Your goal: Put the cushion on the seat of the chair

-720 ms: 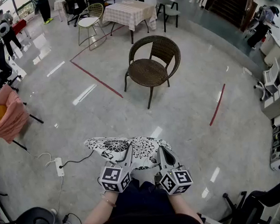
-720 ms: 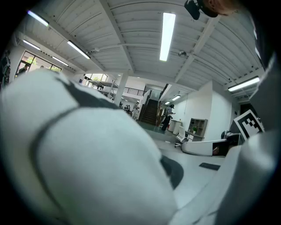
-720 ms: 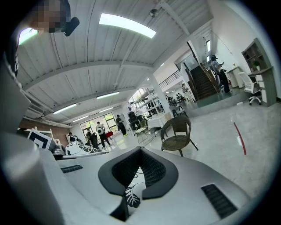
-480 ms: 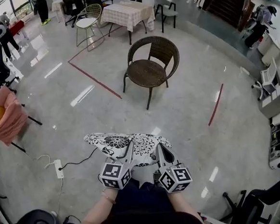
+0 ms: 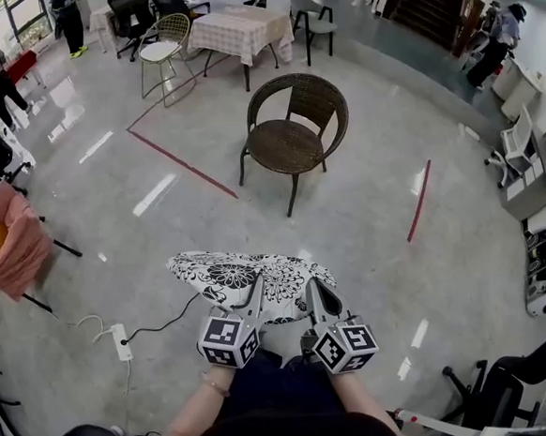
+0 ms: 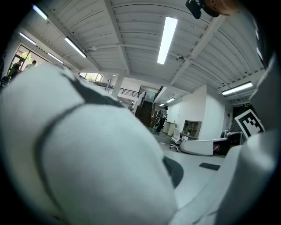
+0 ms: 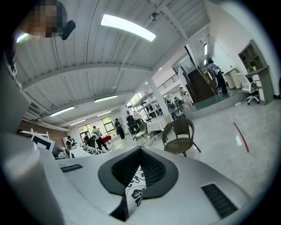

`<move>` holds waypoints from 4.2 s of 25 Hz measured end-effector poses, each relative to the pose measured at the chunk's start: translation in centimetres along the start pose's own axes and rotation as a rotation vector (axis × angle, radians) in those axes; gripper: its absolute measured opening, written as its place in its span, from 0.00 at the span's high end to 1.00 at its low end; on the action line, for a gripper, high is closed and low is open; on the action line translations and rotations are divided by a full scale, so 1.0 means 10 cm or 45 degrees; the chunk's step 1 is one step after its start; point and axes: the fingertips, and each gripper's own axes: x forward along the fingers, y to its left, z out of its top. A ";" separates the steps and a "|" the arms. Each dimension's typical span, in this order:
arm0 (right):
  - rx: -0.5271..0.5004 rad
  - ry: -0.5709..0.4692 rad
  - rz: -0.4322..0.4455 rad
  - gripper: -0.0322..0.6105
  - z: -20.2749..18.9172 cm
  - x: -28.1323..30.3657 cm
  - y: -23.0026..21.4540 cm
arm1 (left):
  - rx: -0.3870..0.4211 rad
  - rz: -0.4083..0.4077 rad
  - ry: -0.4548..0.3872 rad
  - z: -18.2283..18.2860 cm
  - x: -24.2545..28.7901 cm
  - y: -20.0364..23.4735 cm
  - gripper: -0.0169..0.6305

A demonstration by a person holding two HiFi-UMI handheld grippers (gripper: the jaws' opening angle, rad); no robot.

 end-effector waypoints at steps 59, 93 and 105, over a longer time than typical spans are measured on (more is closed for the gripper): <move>0.041 0.057 0.095 0.93 0.61 2.01 -1.02 | -0.038 0.027 0.043 0.47 2.04 0.72 0.95; 0.113 0.092 0.048 0.92 0.73 2.55 -1.53 | -0.059 0.058 0.087 0.59 2.73 0.97 0.95; 0.136 0.108 -0.005 0.92 1.00 3.43 -1.78 | -0.070 0.039 0.115 1.01 3.53 1.49 0.95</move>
